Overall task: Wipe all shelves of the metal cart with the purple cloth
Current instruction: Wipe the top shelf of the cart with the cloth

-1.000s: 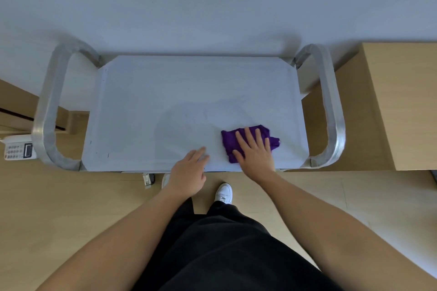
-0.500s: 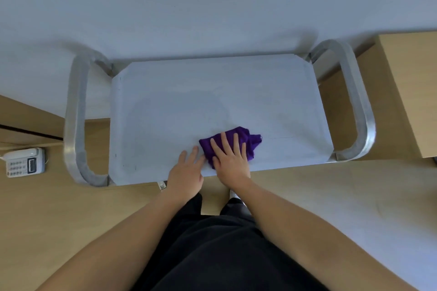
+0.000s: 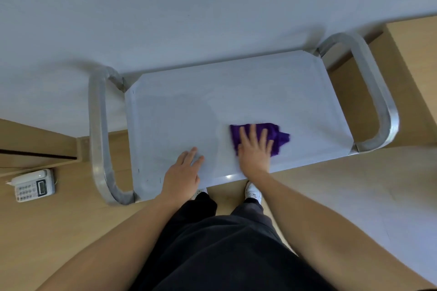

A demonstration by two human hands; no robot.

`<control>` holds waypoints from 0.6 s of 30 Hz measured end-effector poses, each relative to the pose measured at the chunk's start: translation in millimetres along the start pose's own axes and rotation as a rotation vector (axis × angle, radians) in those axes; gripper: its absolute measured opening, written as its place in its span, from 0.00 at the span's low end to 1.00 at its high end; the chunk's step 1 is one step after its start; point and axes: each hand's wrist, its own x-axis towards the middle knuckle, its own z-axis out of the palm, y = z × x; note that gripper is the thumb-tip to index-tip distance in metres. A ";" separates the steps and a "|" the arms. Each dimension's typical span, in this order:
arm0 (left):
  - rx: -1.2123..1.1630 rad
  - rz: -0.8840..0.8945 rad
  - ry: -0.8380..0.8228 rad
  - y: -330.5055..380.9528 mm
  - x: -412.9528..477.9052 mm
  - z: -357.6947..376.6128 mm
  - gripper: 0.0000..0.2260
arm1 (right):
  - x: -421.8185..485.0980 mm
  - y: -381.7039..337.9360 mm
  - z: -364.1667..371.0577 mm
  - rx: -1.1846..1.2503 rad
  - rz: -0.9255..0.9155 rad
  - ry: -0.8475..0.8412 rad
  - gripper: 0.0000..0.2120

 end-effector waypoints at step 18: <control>-0.060 0.097 -0.023 -20.2 -5.2 16.8 0.31 | 9.1 -32.6 1.1 -0.023 -0.095 -0.072 0.27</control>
